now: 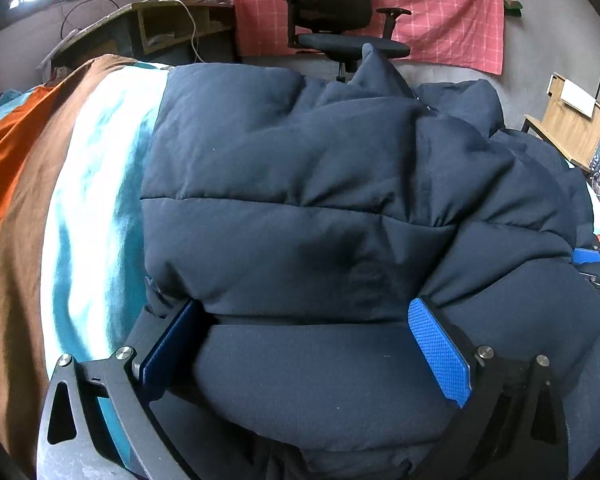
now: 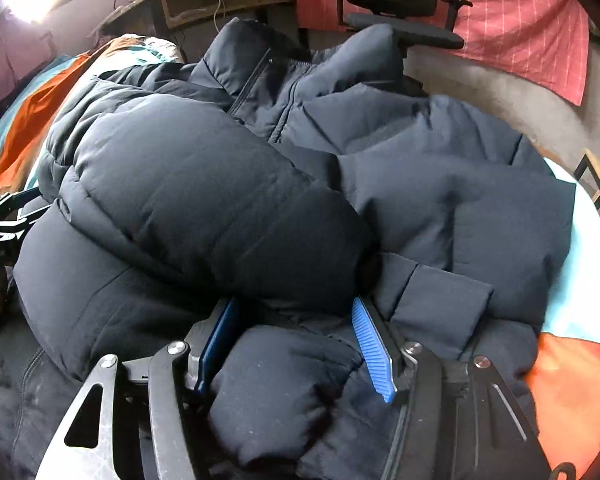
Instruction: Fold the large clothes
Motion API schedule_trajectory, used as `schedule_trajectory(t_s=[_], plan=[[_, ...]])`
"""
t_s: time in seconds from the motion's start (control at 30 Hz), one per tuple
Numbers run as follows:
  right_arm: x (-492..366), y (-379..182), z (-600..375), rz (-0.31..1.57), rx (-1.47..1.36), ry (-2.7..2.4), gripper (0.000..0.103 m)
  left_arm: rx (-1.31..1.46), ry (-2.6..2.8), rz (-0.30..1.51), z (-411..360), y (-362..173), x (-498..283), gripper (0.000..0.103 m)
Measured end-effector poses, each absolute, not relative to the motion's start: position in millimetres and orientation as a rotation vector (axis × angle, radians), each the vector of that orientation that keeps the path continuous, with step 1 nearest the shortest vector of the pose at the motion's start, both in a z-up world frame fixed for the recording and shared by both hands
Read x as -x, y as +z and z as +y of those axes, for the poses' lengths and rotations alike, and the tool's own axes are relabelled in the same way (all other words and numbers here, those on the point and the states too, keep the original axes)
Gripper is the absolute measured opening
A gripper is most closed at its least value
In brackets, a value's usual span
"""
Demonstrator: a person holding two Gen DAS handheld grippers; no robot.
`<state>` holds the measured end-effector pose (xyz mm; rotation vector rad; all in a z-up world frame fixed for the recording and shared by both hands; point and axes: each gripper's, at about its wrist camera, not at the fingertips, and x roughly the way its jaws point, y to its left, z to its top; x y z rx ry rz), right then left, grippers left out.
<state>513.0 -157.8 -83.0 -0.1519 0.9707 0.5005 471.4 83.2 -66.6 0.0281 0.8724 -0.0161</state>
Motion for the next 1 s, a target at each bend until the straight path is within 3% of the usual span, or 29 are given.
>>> schedule_trajectory(t_s=[0.23, 0.67, 1.0], plan=[[-497, -66, -164, 0.932, 0.15, 0.454, 0.058, -0.036, 0.026, 0.799, 75, -48, -454, 0.102], [-476, 14, -203, 0.811, -0.017, 0.437, 0.083, 0.077, 0.063, 0.75, 70, 36, -428, 0.102], [-462, 63, -221, 0.747, -0.037, 0.5, 0.092, 0.118, 0.159, 0.757, 42, 100, -407, 0.102]])
